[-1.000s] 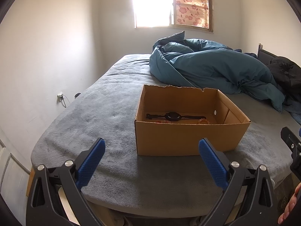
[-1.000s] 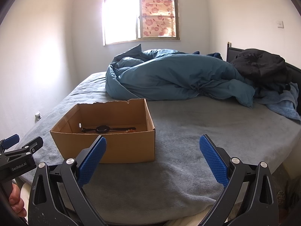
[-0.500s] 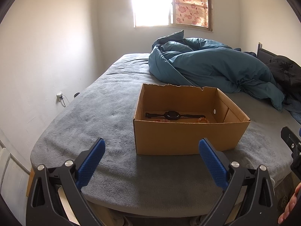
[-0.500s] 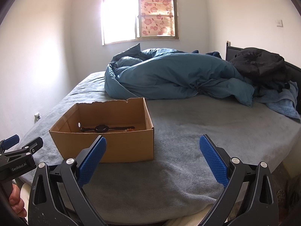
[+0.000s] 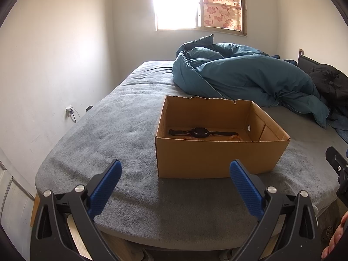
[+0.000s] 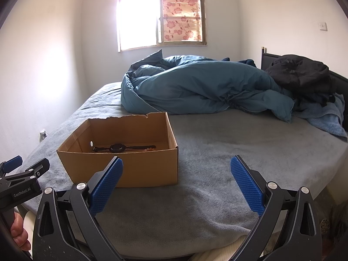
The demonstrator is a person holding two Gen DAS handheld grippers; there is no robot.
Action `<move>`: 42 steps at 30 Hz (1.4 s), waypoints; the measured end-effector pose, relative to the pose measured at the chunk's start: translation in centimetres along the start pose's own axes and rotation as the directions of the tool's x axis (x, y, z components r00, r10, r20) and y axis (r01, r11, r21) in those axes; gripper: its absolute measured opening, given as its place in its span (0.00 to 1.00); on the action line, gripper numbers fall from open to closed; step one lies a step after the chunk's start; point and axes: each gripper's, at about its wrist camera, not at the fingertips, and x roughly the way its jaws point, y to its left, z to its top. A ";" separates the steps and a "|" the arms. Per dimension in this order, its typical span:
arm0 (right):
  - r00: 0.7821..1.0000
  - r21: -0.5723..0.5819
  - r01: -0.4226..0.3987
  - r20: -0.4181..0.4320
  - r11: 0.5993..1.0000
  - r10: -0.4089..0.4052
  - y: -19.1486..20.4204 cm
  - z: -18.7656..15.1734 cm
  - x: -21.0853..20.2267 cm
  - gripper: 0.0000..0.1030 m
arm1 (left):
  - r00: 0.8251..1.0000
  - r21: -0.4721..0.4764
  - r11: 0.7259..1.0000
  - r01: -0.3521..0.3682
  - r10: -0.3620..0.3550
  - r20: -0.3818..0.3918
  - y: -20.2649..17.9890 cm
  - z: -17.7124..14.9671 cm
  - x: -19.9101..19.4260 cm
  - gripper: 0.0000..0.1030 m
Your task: Organize jewelry
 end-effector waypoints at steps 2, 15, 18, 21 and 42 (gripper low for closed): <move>1.000 0.000 0.000 -0.001 1.000 0.000 0.0 0.0 0.0 0.92 | 1.000 -0.001 1.000 0.000 0.000 -0.001 0.0 0.0 0.0 0.95; 1.000 -0.002 -0.001 -0.003 1.000 0.001 0.1 0.0 0.1 0.92 | 1.000 -0.004 1.000 0.000 0.000 -0.002 0.1 0.0 0.0 0.95; 1.000 -0.005 -0.001 -0.003 1.000 0.001 0.3 0.0 0.1 0.92 | 1.000 -0.004 1.000 -0.001 0.001 -0.002 0.2 0.0 0.1 0.95; 1.000 -0.006 -0.002 -0.003 1.000 0.002 0.4 0.0 0.1 0.92 | 1.000 -0.004 1.000 0.000 0.000 -0.002 0.2 0.0 0.0 0.95; 1.000 -0.007 -0.002 -0.003 1.000 0.002 0.5 0.0 0.2 0.92 | 1.000 -0.005 1.000 -0.001 0.001 -0.001 0.3 0.0 0.1 0.95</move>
